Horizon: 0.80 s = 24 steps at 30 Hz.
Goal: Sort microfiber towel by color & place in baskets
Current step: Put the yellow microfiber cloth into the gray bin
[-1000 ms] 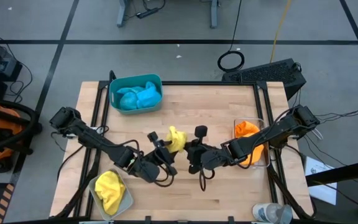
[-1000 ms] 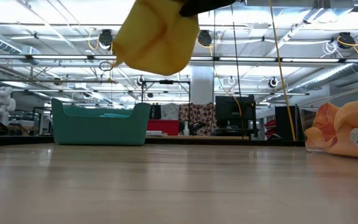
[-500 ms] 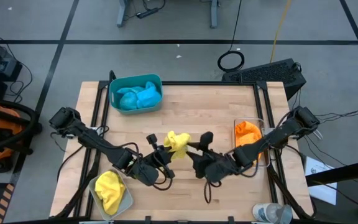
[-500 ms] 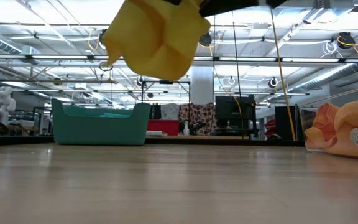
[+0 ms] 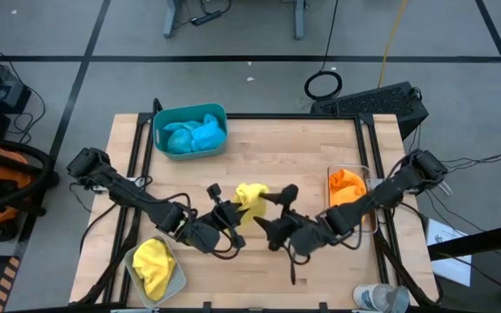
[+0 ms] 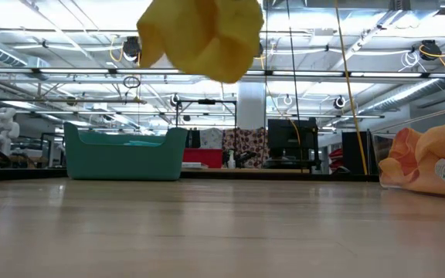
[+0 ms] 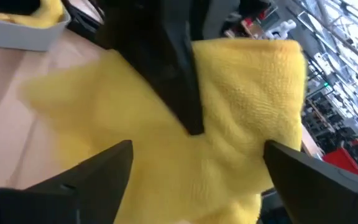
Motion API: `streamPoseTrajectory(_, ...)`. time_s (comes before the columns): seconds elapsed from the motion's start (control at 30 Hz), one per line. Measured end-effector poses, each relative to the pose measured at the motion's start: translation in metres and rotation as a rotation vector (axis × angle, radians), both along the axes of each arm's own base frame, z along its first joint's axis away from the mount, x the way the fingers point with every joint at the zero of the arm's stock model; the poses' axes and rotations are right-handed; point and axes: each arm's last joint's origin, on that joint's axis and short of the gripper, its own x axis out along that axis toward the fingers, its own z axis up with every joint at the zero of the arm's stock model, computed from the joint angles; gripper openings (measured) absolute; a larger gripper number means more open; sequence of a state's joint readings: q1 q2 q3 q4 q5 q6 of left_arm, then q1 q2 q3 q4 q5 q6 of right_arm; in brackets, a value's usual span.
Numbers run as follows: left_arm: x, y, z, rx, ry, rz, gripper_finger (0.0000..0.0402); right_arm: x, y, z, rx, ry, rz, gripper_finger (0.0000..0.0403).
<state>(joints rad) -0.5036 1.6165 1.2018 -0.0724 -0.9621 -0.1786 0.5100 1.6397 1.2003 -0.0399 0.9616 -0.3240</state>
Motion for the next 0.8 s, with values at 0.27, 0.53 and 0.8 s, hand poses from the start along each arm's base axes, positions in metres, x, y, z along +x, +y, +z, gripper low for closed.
streamPoseTrajectory(0.27,0.002,-0.001,0.003,-0.006,-0.018,-0.034,0.0021,0.024,-0.027,-0.017,0.073,0.048,0.02,0.0372)
streamPoseTrajectory(0.53,0.002,-0.004,0.002,-0.008,0.008,-0.107,0.0023,0.026,-0.032,-0.018,0.083,0.048,0.004,0.0268)
streamPoseTrajectory(0.8,0.001,-0.005,0.002,-0.032,0.002,-0.103,0.0029,0.024,-0.029,-0.021,0.073,0.077,0.017,0.0045)
